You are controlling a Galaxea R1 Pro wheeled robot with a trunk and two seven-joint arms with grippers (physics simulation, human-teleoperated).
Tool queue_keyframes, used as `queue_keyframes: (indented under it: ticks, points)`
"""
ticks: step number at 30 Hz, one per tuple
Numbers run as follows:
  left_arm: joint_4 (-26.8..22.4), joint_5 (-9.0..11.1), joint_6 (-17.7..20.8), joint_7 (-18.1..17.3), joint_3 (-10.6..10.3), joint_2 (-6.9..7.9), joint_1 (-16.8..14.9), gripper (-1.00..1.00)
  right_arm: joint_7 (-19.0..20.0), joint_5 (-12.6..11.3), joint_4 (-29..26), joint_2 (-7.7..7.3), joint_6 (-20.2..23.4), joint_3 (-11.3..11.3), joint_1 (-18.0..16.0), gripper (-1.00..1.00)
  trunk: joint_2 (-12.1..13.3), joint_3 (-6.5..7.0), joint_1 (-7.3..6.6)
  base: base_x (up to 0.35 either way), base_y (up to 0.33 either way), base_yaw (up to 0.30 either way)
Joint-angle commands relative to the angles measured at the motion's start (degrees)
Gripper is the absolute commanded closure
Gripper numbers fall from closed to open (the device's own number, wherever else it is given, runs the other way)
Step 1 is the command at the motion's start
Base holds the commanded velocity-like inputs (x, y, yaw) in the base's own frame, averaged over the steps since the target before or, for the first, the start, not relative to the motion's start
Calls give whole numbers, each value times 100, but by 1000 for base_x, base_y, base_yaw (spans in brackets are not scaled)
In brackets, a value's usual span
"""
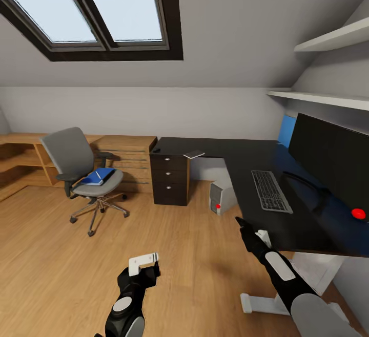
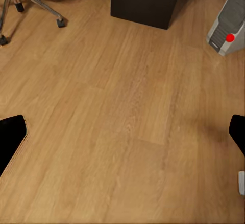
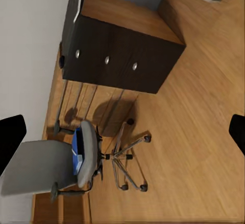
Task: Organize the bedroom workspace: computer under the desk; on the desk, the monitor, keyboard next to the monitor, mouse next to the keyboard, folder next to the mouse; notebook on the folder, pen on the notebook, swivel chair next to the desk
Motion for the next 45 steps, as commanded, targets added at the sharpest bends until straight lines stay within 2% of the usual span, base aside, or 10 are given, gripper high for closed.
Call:
queue_keyframes:
  ticks: [1, 6, 11, 14, 22, 23, 27, 33, 38, 45]
  points:
    - [10, 31, 17, 40, -15, 0, -5, -100, 10, -42, 0, 23, 30, 10, -2, -100, -4, -6, 0, 20, 332, 0]
    - [157, 25, 13, 44, -41, -5, -5, -100, 9, 81, -5, 85, -36, 176, -2, -100, -4, -6, 0, 96, 316, 0]
    - [256, 0, -4, 66, -53, -14, -5, -100, -50, 558, -8, 118, -501, 654, -2, -100, -4, -6, 0, 121, 143, 0]
    - [252, -6, -17, 81, -56, -12, -5, -100, -450, 817, -47, 138, -764, 847, -4, -100, -4, -6, 0, 25, 28, 0]
    - [225, -6, -25, 83, -54, -8, -5, -100, -2431, 1112, -944, 144, -822, 1435, 10, -100, 116, 48, -66, 4, 5, 0]
    - [223, -2, -20, 83, -55, -10, -5, -100, -3769, 1188, -1491, 133, -824, 1927, 18, -100, 156, 66, -88, 0, 0, 0]
    - [223, 0, -18, 77, -56, -15, -5, -100, -5085, 1226, -2152, 103, -843, 2404, 36, -100, 317, 137, -176, 0, 0, 0]
    - [222, 0, -17, 75, -56, -10, -5, -100, -5436, 1216, -2517, 42, -791, 2516, 66, -100, 557, 245, -307, 0, 0, 0]
    - [222, 1, -17, 75, -56, -8, -5, -100, -5500, 1233, -2759, -143, -687, 2646, 131, -100, 758, 335, -417, 0, 0, 0]
    - [222, 1, -13, 69, -53, -8, -5, -100, -5454, 1808, -3036, -217, -666, 3577, 233, -100, 958, 425, -527, 0, 0, 0]
